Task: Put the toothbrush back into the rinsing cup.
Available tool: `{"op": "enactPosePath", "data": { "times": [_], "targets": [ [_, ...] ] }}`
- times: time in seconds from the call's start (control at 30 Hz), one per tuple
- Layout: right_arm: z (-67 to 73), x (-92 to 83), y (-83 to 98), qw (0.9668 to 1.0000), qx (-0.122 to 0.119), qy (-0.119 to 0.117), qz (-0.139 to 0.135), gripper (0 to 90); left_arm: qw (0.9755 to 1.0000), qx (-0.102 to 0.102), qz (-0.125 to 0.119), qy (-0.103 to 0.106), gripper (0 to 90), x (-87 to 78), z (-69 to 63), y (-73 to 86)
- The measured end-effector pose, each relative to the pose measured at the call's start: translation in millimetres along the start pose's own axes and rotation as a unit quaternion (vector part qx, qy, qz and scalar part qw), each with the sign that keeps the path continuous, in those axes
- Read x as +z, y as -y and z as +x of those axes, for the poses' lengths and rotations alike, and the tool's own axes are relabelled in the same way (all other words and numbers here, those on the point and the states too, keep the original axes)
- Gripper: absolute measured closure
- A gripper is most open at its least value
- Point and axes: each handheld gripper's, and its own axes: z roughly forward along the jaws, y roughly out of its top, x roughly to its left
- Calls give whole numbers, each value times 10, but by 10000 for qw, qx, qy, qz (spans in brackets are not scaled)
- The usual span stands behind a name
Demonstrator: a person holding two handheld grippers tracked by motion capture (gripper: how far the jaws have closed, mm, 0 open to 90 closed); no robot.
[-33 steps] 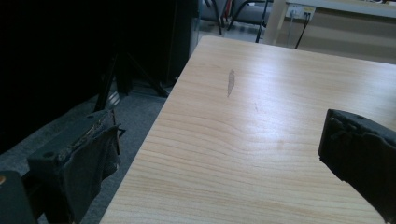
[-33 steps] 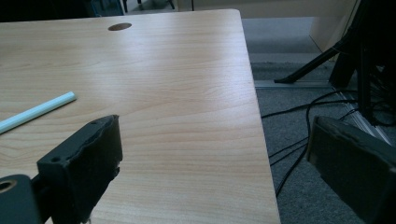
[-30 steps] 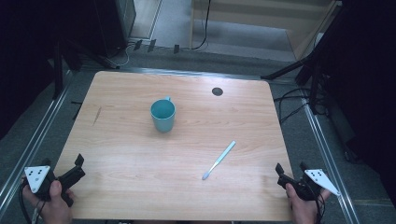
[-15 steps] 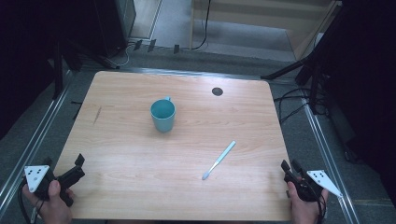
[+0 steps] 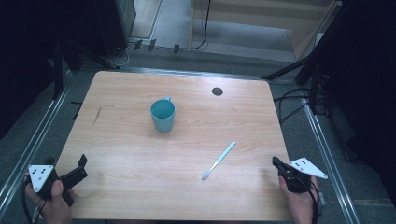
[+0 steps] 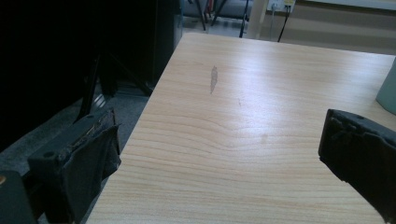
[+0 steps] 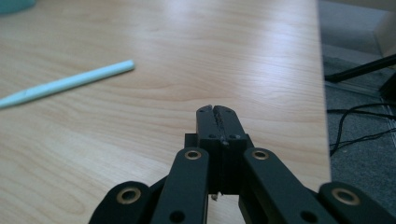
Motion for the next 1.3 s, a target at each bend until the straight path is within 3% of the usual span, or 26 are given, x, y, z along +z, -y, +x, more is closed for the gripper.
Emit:
{"op": "enactPosePath", "data": {
  "times": [0.07,0.2,0.3,0.33,0.4,0.47,0.5,0.67,0.87,0.97,1.13,1.3],
  "targets": [
    [38,47,-88,9998,-52,-142,129,899,10000,-12,1,18,0,1,4,-1],
    [71,115,-216,9992,-94,-161,342,900,10000,-28,16,43,0,3,9,-2],
    [165,226,-365,9964,-302,-413,680,900,10000,-22,26,62,0,4,12,-4],
    [202,258,-397,9954,-408,-418,758,900,10000,-29,24,70,0,5,12,-3],
    [237,290,-430,9946,-458,-361,858,900,10000,-33,23,76,0,5,13,-3],
    [290,365,-500,9929,-455,-447,1007,900,10000,-40,23,78,0,6,15,-4],
    [330,443,-553,9908,-443,-480,1187,900,9999,-48,29,91,0,8,16,-4],
    [414,635,-657,9839,-608,-603,1569,900,9999,-50,47,100,0,15,16,-7],
    [471,831,-795,9797,-588,-601,1819,900,9999,-51,37,116,0,19,17,-8],
    [522,920,-855,9768,-687,-594,1939,900,9999,-60,50,118,0,20,18,-9],
    [646,999,-902,9713,-799,-812,2087,900,9999,-58,51,128,0,21,20,-9],
    [891,1029,-843,9624,-1053,-1200,2199,900,9999,-57,45,135,0,23,17,-9]
  ]
}}
